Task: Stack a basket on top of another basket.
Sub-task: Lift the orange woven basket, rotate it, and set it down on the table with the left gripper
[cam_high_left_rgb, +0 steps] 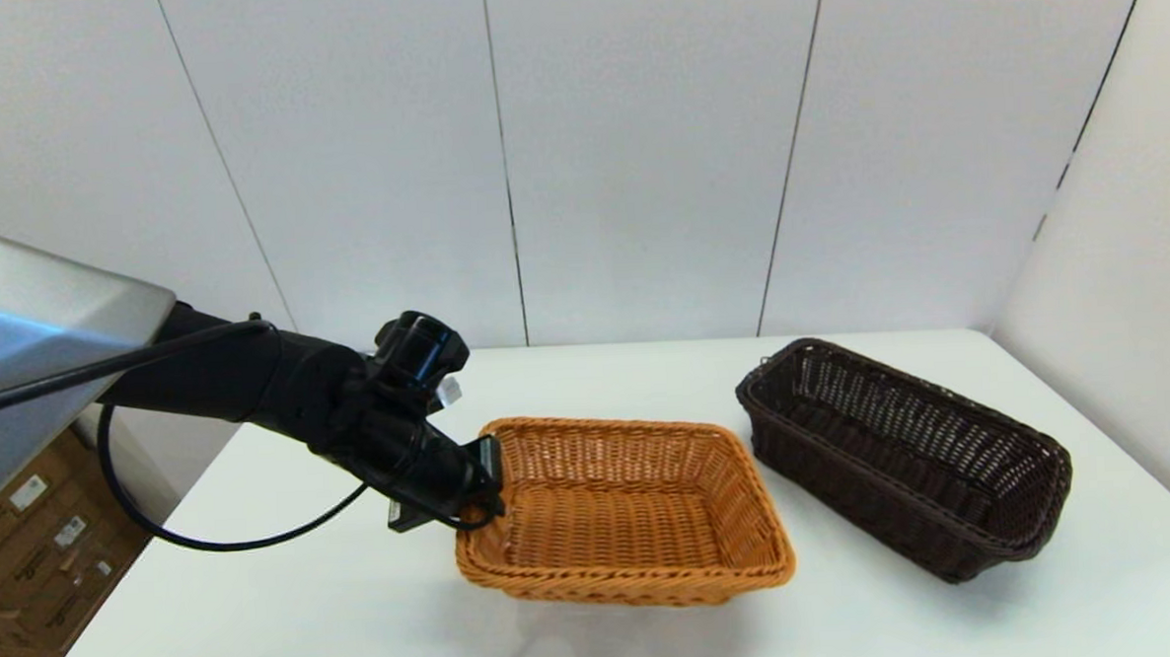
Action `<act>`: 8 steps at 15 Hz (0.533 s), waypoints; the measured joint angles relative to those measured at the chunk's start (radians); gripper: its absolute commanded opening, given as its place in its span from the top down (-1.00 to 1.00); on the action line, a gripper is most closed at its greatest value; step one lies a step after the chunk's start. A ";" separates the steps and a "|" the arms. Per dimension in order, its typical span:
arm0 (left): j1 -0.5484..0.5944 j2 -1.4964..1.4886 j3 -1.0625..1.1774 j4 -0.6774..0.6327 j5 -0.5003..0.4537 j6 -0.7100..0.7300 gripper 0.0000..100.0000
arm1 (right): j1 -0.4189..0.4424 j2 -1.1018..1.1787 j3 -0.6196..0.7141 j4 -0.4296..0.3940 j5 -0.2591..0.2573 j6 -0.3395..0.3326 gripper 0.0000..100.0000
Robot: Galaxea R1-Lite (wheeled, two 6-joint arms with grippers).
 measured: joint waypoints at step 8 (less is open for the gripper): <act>-0.003 0.016 0.004 0.005 -0.021 0.031 1.00 | 0.000 0.000 0.000 0.000 0.001 0.000 -1.00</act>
